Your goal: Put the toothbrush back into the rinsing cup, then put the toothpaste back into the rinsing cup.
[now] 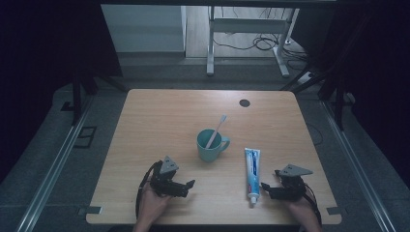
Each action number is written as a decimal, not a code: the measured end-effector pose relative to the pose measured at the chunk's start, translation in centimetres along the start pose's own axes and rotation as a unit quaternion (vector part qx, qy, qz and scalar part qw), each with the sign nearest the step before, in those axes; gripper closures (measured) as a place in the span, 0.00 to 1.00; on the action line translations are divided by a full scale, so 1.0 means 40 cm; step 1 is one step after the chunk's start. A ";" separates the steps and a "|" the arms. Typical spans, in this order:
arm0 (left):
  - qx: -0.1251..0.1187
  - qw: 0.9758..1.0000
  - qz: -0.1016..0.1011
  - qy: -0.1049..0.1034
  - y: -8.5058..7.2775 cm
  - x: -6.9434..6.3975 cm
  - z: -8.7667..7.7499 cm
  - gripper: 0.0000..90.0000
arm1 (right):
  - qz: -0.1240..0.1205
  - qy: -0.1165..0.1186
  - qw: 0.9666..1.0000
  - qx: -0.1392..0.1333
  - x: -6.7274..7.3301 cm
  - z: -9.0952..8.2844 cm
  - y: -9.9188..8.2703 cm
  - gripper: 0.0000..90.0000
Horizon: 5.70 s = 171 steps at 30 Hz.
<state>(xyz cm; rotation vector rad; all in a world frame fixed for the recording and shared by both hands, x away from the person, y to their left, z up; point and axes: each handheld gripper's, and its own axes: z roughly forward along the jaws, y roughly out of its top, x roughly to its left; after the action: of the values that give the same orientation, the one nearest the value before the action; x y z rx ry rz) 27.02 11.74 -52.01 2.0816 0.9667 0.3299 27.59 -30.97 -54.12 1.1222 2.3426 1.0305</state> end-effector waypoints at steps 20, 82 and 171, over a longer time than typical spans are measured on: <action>0.053 0.998 0.026 0.028 -0.048 -0.023 0.038 0.00 | 0.000 0.000 1.000 0.000 0.000 0.000 0.000 0.23; 0.069 0.997 0.018 0.028 -0.047 -0.018 0.042 0.00 | -0.012 0.103 0.995 -0.008 0.101 -0.072 0.130 0.87; 0.069 0.997 0.018 0.028 -0.047 -0.018 0.042 0.00 | -0.012 0.078 0.994 0.070 0.012 -0.075 0.127 0.65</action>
<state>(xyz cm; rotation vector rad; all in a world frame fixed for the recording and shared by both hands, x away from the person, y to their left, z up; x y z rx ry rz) 26.43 11.00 -54.46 2.2286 1.0111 0.3504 28.26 -29.84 -48.36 1.0971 2.5796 0.9904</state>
